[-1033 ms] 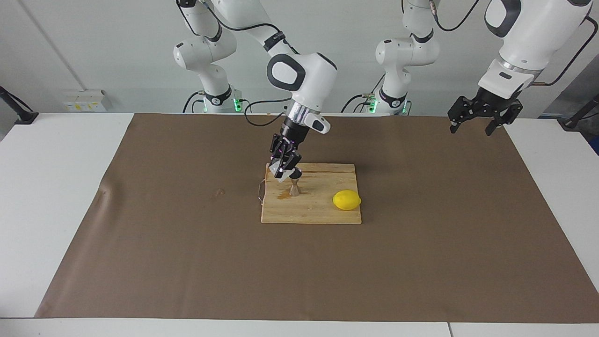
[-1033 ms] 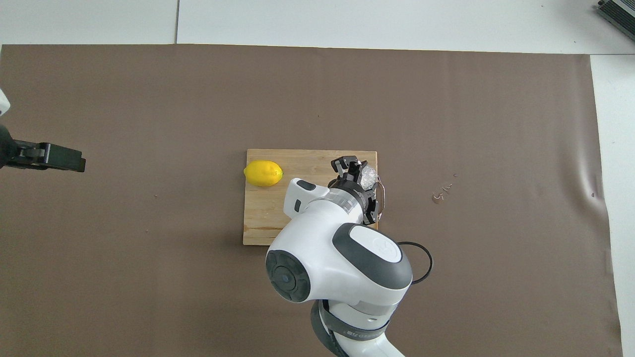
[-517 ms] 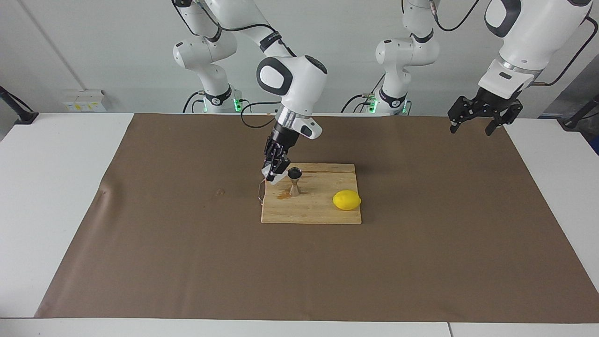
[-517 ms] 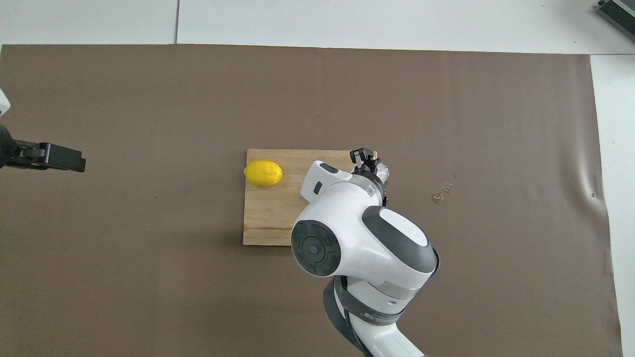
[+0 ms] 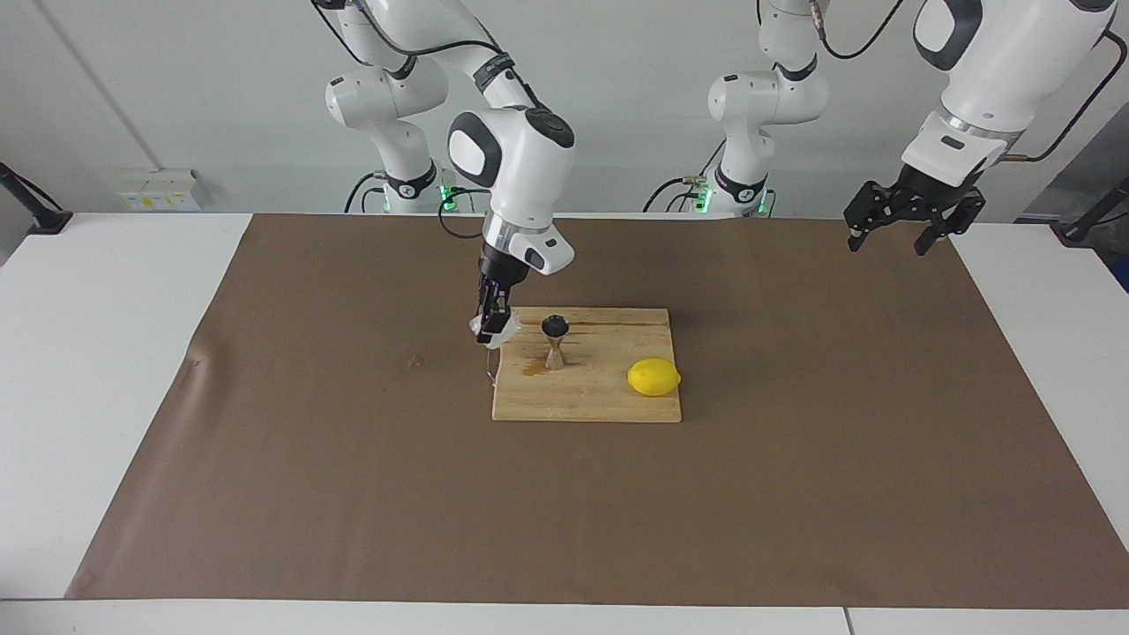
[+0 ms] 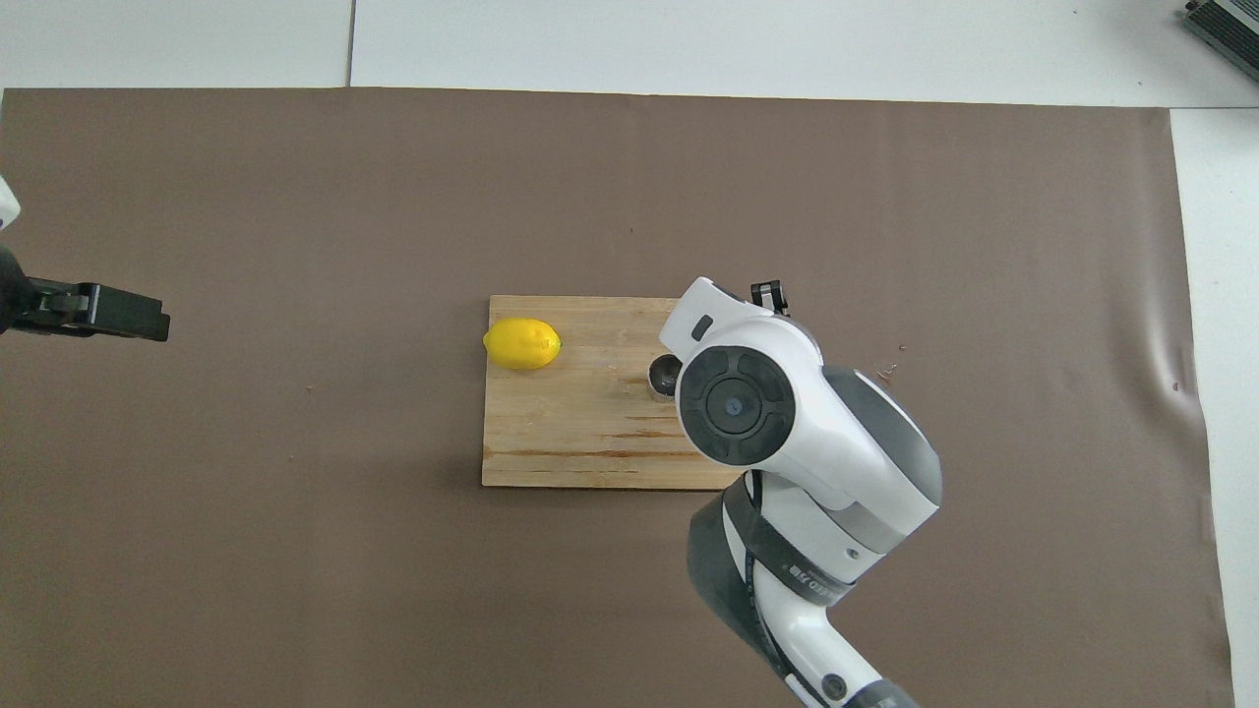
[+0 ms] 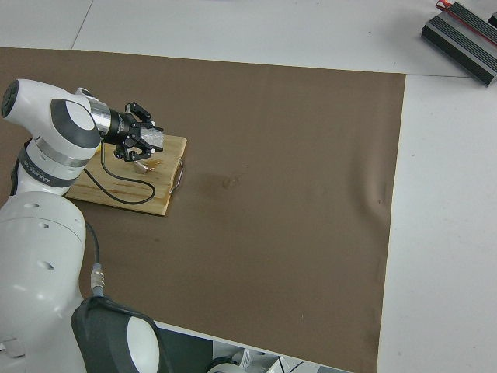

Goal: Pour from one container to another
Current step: 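Turn the glass cup upright and carry it back off the board, then lower the glass cup onto the table and open the right gripper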

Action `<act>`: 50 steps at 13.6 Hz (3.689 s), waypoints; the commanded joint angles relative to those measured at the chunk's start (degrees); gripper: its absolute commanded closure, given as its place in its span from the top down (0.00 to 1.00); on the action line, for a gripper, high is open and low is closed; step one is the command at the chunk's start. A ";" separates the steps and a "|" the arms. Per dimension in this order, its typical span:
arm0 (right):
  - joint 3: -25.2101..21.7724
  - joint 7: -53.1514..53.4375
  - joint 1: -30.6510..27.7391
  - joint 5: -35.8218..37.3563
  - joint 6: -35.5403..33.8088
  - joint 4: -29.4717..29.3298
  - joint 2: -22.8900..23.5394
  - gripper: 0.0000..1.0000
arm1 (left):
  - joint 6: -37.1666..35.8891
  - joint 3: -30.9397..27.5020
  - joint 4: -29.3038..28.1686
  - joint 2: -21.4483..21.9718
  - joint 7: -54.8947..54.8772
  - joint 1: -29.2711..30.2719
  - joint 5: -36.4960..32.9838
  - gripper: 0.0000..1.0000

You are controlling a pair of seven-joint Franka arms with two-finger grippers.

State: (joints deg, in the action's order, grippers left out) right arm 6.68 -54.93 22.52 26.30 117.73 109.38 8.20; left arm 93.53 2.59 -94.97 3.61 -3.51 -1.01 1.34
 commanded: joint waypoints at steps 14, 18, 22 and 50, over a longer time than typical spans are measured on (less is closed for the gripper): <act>0.61 -28.63 -19.17 -35.06 18.31 17.35 -3.36 0.18 | 0.16 -0.13 -0.83 0.87 -0.27 0.22 0.33 1.00; 0.44 -39.54 -22.25 -45.36 19.11 19.73 -4.24 0.18 | 0.08 -0.13 -0.83 0.96 -0.27 0.22 0.33 1.00; 0.44 -47.26 -25.41 -48.78 20.07 21.57 -4.07 0.18 | 0.08 -0.13 -0.83 0.96 -0.27 0.22 0.33 1.00; -0.18 -44.68 -28.85 -50.92 14.98 22.55 -10.91 1.00 | 0.08 -0.13 -0.83 0.96 -0.27 0.22 0.33 1.00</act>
State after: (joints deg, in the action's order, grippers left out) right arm 6.32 -103.81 -5.62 -25.67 134.79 131.78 0.51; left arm 93.53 2.59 -94.97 3.61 -3.51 -1.01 1.34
